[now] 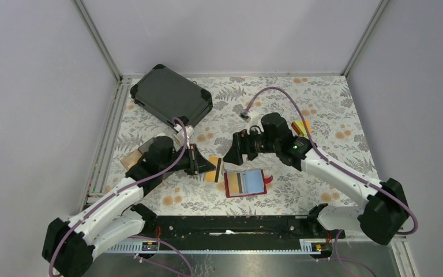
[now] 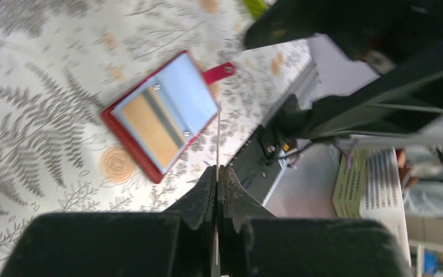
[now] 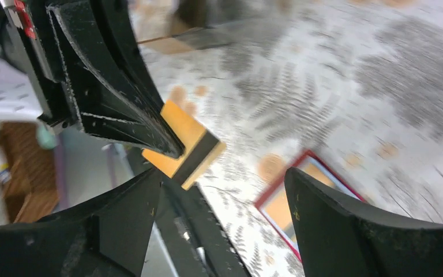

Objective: Put the credit cards into the card holder
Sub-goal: Insert the credit card into the card holder.

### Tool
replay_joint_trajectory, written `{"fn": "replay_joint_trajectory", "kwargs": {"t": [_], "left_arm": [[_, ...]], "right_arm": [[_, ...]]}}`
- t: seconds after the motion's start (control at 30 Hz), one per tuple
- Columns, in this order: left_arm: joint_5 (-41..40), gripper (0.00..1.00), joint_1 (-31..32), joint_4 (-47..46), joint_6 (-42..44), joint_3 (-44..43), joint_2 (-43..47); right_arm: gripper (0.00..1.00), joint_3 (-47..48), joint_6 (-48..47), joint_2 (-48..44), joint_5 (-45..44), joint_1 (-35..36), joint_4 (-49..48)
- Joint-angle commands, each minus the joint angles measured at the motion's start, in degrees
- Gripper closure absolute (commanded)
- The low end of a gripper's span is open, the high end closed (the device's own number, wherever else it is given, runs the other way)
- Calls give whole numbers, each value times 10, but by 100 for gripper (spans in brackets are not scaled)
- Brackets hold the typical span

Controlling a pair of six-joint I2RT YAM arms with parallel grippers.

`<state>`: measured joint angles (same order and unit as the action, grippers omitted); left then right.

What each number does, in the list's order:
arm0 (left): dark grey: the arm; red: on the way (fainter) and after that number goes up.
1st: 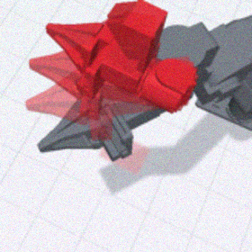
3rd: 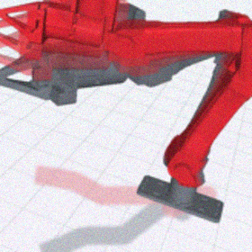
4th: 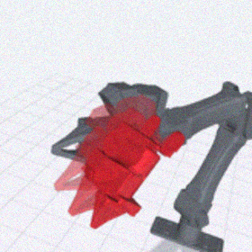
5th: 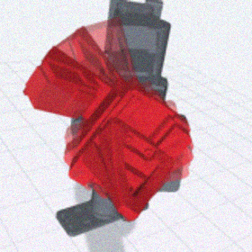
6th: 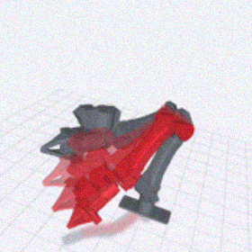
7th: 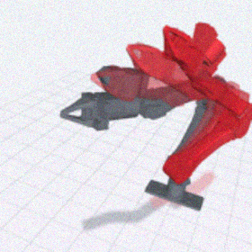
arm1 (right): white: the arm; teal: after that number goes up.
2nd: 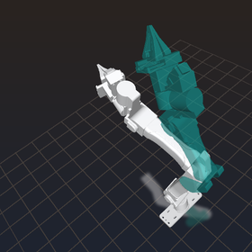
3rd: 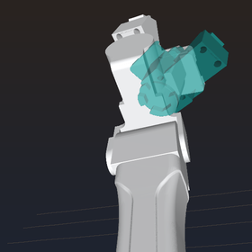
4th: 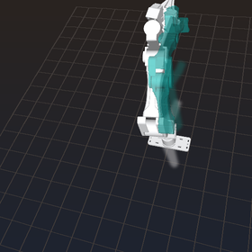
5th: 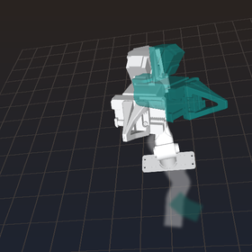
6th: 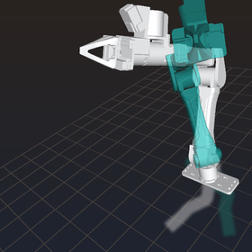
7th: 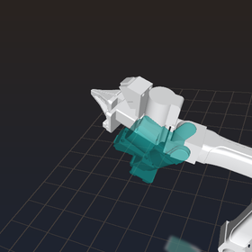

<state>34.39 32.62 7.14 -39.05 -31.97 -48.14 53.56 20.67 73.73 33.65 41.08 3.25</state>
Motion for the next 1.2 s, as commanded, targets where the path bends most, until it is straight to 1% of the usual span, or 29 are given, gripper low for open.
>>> {"fn": "replay_joint_trajectory", "kwargs": {"t": [0.0,0.1,0.13,0.3,0.4,0.5,0.67,0.73,0.77,0.93,1.07,1.17], "left_arm": [[-130,100,25,-120,-154,62,-54],[-160,100,63,-255,-252,104,-119],[-173,100,80,-282,-273,108,-138],[-257,100,161,-313,-310,72,-220],[-289,100,184,-351,-340,74,-263],[-312,100,200,-395,-361,77,-307],[-331,100,227,-444,-368,63,-371],[-338,100,235,-457,-372,57,-388],[-340,100,237,-461,-374,55,-396],[-342,100,241,-490,-386,57,-425],[-342,100,243,-496,-391,59,-436],[-342,100,245,-484,-387,56,-437]], "right_arm": [[14,-28,10,-58,-284,-4,136],[19,-52,38,-59,-390,-4,198],[20,-60,45,-57,-420,-4,215],[22,-93,63,-52,-485,-4,252],[33,-109,68,-44,-495,-4,251],[41,-119,75,-27,-504,-5,251],[45,-138,87,-15,-503,-5,238],[52,-138,89,-11,-500,-5,237],[57,-138,90,-10,-497,-5,235],[78,-143,95,-5,-489,-5,228],[88,-143,96,-1,-490,-5,228],[94,-144,97,-2,-491,-5,228]]}}
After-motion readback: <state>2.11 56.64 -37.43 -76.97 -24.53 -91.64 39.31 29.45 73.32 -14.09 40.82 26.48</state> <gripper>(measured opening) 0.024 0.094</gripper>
